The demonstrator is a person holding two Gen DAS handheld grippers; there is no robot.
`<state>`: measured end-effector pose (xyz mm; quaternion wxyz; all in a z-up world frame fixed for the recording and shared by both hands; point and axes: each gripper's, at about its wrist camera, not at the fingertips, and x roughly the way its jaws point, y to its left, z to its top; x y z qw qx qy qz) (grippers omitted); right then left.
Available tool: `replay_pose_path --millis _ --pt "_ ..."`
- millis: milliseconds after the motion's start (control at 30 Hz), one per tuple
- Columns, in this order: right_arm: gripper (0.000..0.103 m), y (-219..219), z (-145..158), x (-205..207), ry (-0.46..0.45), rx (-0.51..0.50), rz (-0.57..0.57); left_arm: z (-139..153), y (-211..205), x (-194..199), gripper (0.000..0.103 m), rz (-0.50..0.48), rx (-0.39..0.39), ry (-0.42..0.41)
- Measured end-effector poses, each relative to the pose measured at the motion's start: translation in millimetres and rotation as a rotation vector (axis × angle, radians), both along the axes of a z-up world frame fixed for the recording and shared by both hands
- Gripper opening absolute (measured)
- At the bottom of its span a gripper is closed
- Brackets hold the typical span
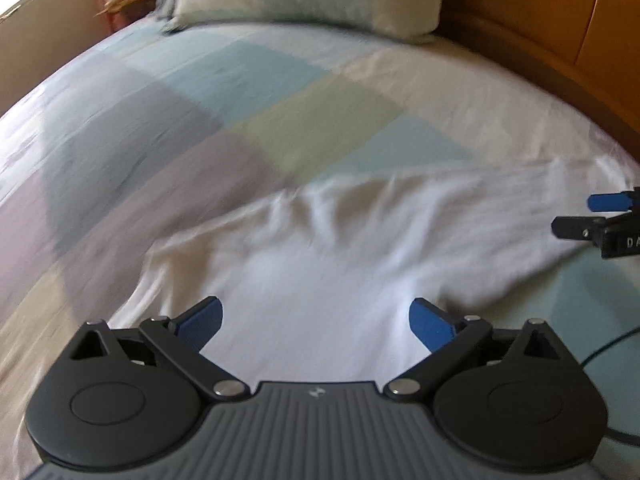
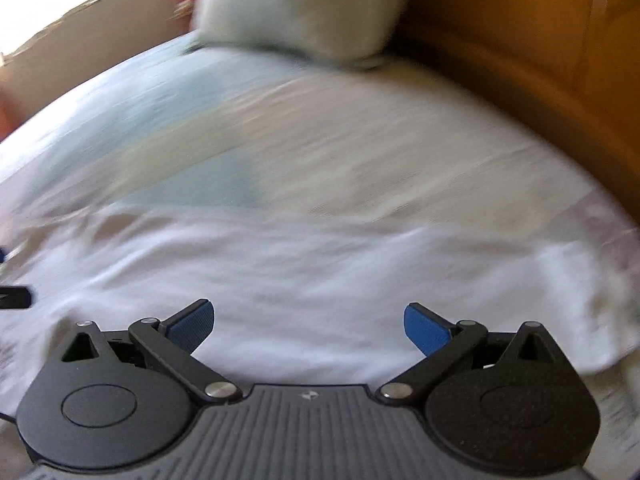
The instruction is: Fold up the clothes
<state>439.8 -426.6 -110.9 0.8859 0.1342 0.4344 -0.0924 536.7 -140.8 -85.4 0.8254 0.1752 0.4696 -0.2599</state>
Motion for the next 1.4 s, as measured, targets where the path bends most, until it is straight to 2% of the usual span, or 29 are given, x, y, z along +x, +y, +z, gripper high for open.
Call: replay_pose_path --millis 167,333,467,567,667,833,900,1000,1067,1167,1267,1333,1400 --pt "0.103 66.8 12.4 -4.4 0.014 0.039 0.262 5.0 58.1 -45.9 0.099 0.088 0.06 0.063" --pt "0.103 124.8 29.2 -7.6 0.001 0.06 0.469 -14.4 109.3 -56.5 0.099 0.258 0.015 0.135" --pt "0.103 162.2 37.1 -4.5 0.001 0.022 0.564 -31.1 147.9 -61.1 0.099 0.394 -0.029 0.184" --pt "0.103 180.5 41.1 1.0 0.021 0.038 0.591 -42.7 176.3 -64.4 0.099 0.493 -0.059 0.218" --pt "0.103 192.4 41.8 5.1 0.035 0.029 0.614 -36.8 198.2 -67.9 0.099 0.532 -0.043 0.206" --pt "0.103 213.5 45.9 8.0 0.042 0.0 0.638 -27.7 229.6 -79.9 0.099 0.583 -0.197 0.189" --pt "0.103 223.1 47.5 9.6 0.044 -0.007 0.642 -30.8 235.0 -81.5 0.099 0.582 -0.215 0.187" --pt "0.103 237.8 50.0 11.7 0.055 -0.005 0.642 -42.1 250.1 -80.2 0.099 0.634 -0.246 0.227" --pt "0.103 246.9 51.9 12.2 0.062 -0.012 0.64 -38.8 260.9 -85.0 0.099 0.629 -0.288 0.223" --pt "0.103 257.1 54.1 13.9 0.065 -0.035 0.635 -25.9 270.9 -89.8 0.099 0.617 -0.268 0.239" --pt "0.103 266.3 55.8 16.8 0.059 -0.046 0.628 -9.5 288.3 -92.0 0.099 0.597 -0.356 0.206" --pt "0.103 272.4 56.9 18.8 0.056 -0.054 0.624 -10.7 295.4 -86.8 0.099 0.586 -0.379 0.194" --pt "0.103 279.2 58.0 21.0 0.053 -0.06 0.623 -21.0 300.1 -80.4 0.099 0.578 -0.394 0.229"
